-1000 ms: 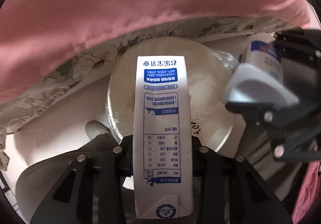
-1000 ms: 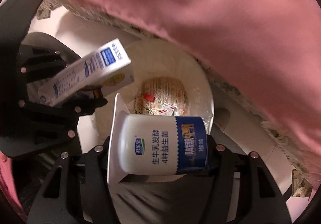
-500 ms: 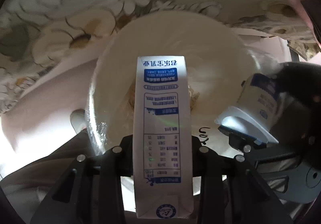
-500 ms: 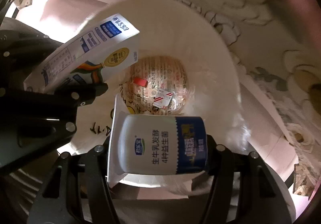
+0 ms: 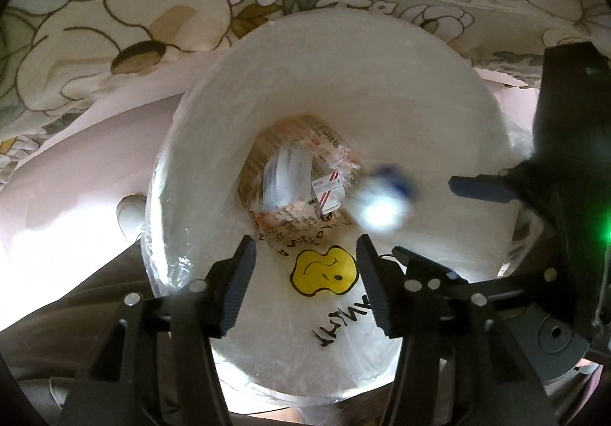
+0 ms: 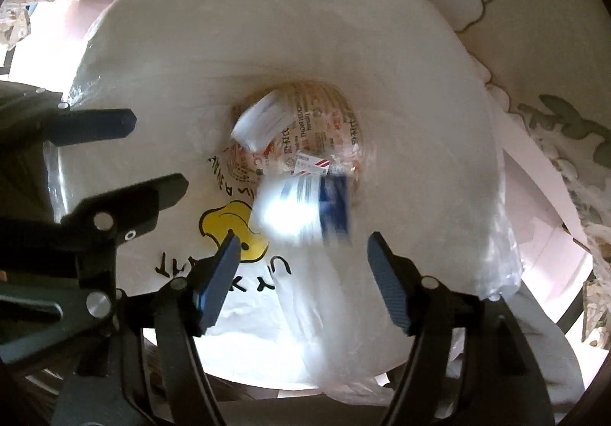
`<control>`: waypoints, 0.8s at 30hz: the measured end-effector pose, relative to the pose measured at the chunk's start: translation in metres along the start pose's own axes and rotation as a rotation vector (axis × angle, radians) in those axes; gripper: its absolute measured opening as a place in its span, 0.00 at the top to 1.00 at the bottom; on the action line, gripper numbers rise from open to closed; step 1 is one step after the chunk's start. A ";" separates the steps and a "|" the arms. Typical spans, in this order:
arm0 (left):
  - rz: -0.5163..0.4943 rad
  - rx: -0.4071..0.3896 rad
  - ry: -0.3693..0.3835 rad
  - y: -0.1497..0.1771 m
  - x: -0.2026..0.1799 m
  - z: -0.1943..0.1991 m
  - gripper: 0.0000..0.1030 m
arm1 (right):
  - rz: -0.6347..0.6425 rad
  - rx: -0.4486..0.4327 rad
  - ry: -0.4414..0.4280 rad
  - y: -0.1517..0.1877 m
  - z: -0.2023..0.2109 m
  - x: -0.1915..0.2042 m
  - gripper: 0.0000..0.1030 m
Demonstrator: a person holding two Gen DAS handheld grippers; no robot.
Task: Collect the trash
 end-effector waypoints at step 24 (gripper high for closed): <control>-0.130 -0.099 -0.148 0.072 -0.013 0.045 0.40 | 0.085 -0.115 0.057 0.062 0.056 0.021 0.33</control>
Point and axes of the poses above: each gripper's, at about its wrist camera, not at the fingertips, and z roughly against the way its jaws point, x to its left, y to its underside, the point moved 5 cm from there along -z, roughly the way its jaws point, and after that the axes turned 13 degrees about x, right-handed, at the moved point
